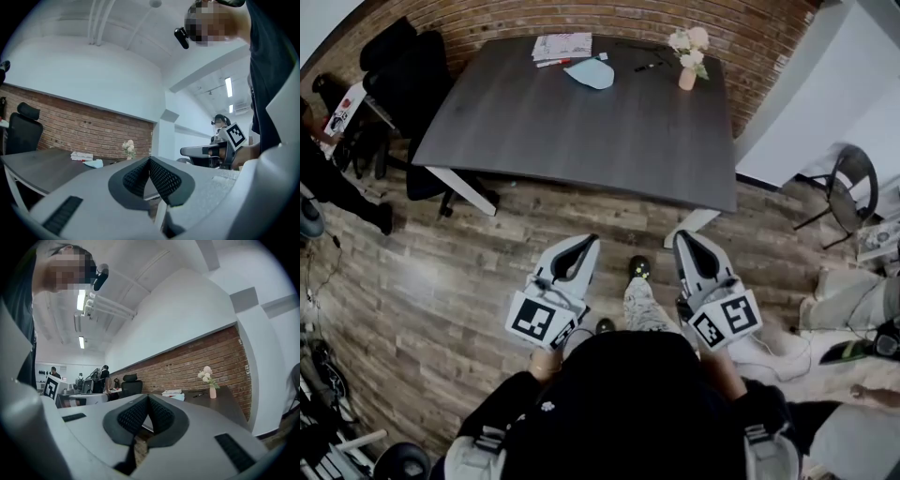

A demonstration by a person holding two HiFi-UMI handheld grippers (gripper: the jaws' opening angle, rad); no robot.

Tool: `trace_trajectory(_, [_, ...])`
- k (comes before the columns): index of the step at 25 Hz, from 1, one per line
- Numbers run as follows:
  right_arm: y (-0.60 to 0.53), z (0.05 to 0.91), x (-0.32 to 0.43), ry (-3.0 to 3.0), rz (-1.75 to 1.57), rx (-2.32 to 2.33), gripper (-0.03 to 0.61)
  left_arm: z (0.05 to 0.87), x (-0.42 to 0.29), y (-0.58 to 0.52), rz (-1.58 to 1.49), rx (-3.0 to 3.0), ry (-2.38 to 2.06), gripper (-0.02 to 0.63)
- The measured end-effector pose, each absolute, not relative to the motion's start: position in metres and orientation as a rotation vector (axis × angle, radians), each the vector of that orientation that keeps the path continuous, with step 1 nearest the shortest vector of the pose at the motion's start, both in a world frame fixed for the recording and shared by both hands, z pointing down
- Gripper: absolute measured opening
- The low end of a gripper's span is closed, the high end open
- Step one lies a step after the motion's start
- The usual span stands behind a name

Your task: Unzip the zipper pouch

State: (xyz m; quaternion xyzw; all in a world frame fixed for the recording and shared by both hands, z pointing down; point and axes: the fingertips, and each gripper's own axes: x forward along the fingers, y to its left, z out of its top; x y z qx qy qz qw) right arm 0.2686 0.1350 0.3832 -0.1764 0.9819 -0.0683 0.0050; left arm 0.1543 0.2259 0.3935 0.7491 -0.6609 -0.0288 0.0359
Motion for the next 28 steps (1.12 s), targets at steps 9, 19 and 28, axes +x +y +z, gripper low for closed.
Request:
trace_trajectory(9, [0.078,0.386,0.206,3.077,-0.206,-0.375,-0.002,0.394,0.102,0.189,-0.063,2.184,-2.172,0.003])
trace_trajectory(19, [0.014,0.385,0.152,3.107,-0.171,-0.251,-0.001,0.39,0.056,0.137,-0.048,2.073,-2.265,0.003])
trace_trajectory(28, [-0.053,0.384,0.121,3.168,-0.08,-0.198,0.0,0.387,0.031,0.079,-0.034,2.001,-2.32,0.003])
